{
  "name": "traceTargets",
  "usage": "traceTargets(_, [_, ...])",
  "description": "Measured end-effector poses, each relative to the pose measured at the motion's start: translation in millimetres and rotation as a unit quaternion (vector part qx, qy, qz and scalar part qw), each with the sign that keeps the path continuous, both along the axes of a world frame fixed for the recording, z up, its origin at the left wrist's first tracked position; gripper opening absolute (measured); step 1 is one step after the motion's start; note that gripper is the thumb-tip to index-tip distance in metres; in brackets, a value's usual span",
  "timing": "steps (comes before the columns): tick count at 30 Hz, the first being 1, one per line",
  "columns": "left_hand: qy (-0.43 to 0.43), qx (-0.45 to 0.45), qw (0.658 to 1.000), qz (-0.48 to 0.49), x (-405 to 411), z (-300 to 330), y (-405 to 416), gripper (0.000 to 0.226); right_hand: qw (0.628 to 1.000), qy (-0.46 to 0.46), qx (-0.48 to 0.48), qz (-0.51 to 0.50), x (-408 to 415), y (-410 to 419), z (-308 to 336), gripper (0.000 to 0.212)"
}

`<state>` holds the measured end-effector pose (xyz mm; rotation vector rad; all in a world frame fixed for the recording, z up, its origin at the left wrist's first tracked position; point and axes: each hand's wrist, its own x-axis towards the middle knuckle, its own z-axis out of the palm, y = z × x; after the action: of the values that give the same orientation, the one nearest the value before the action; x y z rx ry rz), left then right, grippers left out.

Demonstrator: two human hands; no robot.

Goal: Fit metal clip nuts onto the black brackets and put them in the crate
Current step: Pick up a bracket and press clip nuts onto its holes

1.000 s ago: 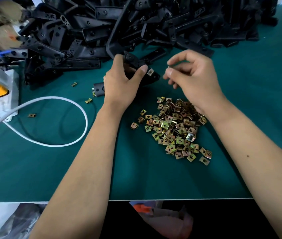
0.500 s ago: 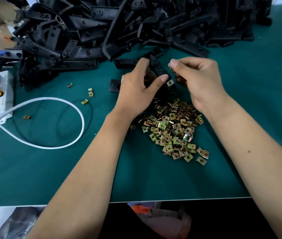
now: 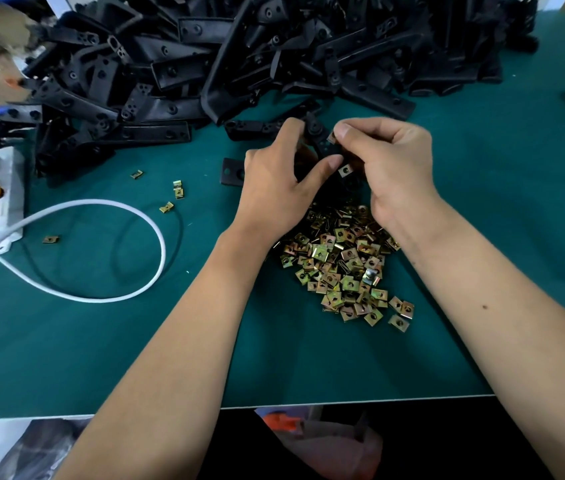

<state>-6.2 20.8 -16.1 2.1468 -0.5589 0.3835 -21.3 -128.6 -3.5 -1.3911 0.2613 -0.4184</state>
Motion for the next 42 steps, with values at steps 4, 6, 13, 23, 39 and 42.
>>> traceTargets(4, [-0.009, -0.006, 1.000, 0.007, -0.5, -1.0, -1.9, 0.042, 0.999, -0.006, 0.026, -0.023, -1.4, 4.8, -0.7, 0.005])
traceTargets(6, [-0.013, -0.005, 1.000, 0.009, -0.4, -1.2, -2.3, 0.042, 0.999, -0.008, 0.038, -0.034, -1.4, 4.8, -1.8, 0.005])
traceTargets(13, [-0.016, -0.006, 1.000, 0.015, -0.1, -1.6, -2.6, 0.042, 0.999, -0.001, 0.035, -0.027, -1.4, 5.9, -3.9, 0.008])
traceTargets(23, [-0.013, -0.011, 1.000, 0.020, 0.7, -1.9, -4.9, 0.044, 0.999, -0.011, 0.032, 0.009, -2.9, 5.2, -0.5, 0.015])
traceTargets(39, [-0.045, 0.005, 0.999, 0.030, -3.3, 0.2, -6.9, 0.046, 0.996, 0.009, 0.085, -0.022, -5.0, 13.5, -2.1, 0.015])
traceTargets(42, [-0.042, 0.006, 0.999, 0.034, -2.9, -0.5, -7.2, 0.043, 0.998, 0.005, 0.052, -0.025, -5.3, 14.5, -2.7, 0.013])
